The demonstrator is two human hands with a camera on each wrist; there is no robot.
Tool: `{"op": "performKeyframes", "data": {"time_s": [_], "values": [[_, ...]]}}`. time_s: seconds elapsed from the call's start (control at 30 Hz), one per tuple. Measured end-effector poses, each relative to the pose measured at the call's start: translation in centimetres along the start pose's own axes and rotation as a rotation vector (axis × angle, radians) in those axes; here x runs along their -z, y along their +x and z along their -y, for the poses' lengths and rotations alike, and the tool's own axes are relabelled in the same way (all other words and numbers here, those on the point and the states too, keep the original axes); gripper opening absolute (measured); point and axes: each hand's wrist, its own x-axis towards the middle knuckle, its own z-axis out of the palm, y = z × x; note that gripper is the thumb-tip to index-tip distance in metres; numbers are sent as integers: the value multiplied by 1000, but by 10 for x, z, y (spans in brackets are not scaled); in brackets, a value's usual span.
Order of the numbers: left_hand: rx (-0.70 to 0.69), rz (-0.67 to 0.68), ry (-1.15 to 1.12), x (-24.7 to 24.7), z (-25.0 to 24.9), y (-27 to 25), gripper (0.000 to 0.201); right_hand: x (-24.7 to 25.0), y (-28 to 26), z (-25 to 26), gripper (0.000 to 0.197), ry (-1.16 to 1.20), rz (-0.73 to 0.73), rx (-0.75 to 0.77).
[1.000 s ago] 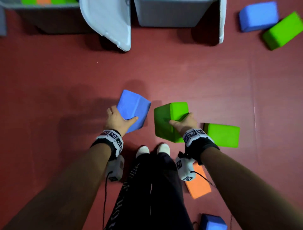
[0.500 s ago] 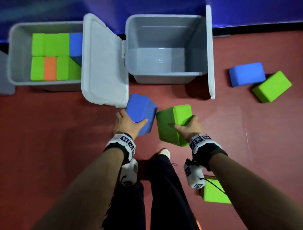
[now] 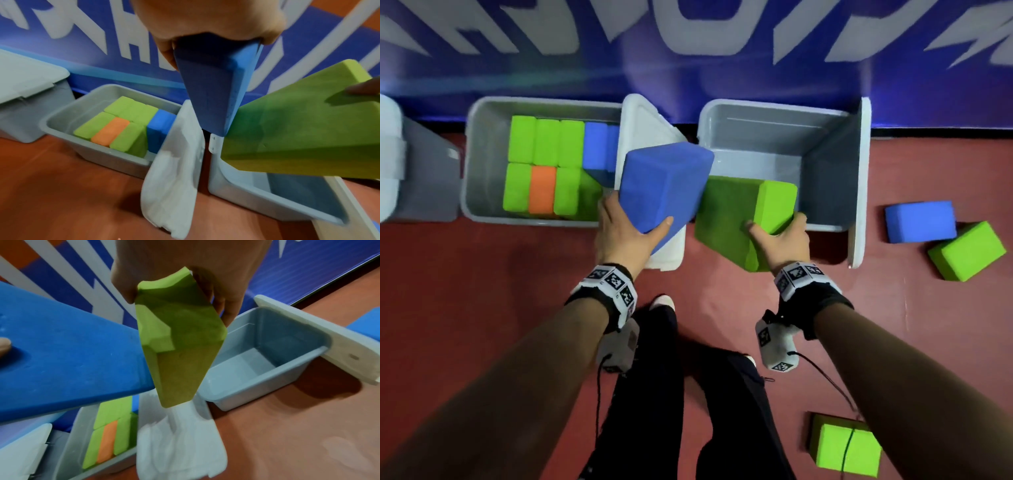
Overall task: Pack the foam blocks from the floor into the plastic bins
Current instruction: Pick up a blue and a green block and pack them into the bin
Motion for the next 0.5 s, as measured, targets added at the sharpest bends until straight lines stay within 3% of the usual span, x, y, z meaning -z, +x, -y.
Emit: {"op": "performKeyframes", "data": {"time_s": [0.23,0.5], "values": [[77,-128,-23,95,47,75,86,-78,-14,129,66,6,123,91],[357,-317,-121,102,122,94,91,-165,-13,163,75,-97,337,148]]}}
